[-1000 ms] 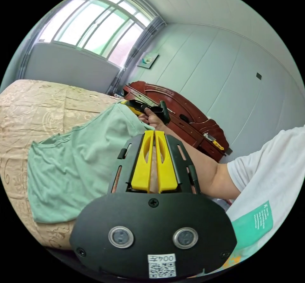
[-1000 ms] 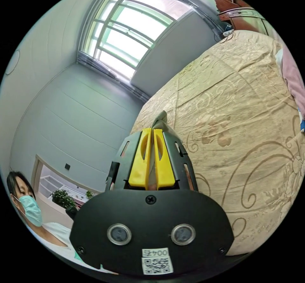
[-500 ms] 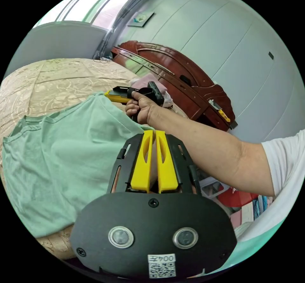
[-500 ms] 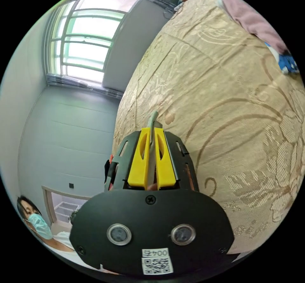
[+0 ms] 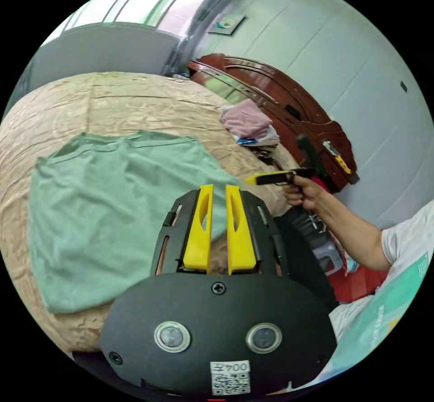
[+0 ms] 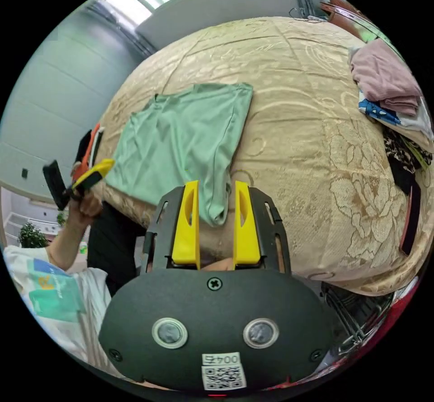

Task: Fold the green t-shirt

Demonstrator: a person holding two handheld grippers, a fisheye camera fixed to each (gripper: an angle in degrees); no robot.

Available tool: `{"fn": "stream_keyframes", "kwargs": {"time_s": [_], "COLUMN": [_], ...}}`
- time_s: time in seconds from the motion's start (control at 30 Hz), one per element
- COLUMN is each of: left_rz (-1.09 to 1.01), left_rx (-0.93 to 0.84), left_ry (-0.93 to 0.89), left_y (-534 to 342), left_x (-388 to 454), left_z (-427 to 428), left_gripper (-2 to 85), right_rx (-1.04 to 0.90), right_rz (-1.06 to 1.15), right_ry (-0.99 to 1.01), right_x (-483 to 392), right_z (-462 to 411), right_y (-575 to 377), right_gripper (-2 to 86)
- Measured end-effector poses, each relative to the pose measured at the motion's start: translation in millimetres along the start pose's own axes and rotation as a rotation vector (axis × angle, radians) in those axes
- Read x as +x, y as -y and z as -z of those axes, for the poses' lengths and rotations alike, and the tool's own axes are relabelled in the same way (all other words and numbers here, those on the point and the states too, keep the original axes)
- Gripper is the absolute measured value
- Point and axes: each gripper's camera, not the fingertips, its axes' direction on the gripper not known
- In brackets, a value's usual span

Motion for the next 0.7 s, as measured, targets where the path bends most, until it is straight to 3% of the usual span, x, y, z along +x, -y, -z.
{"fn": "stream_keyframes", "kwargs": {"time_s": [0.13,0.27,0.5,0.7], "left_rz": [0.15,0.212,0.206,0.174], "left_rx": [-0.014,-0.037,-0.048,-0.018], "left_ry": [0.206,0.296,0.354,0.397], "left_y": [-25.0,-46.4,-76.3,-89.4], "left_x": [-67.1,-95.6,-100.9,-93.6], "left_z": [25.8,30.6,20.3,16.6], "left_gripper": [2.8,2.4,2.2,1.8], "right_rx": [-0.006,-0.015,-0.042,0.158], "right_rz": [-0.004,0.026,-0.174,-0.123], "right_ry": [-0.153,-0.274,-0.191,-0.181], "right_x": [-33.8,-54.8,-4.6,-21.9], "right_z": [-22.8,-22.0,2.3,44.4], "right_y": [-18.7,-27.5,-48.2,-1.0], "right_gripper": [11.4,2.6,0.9,6.6]}}
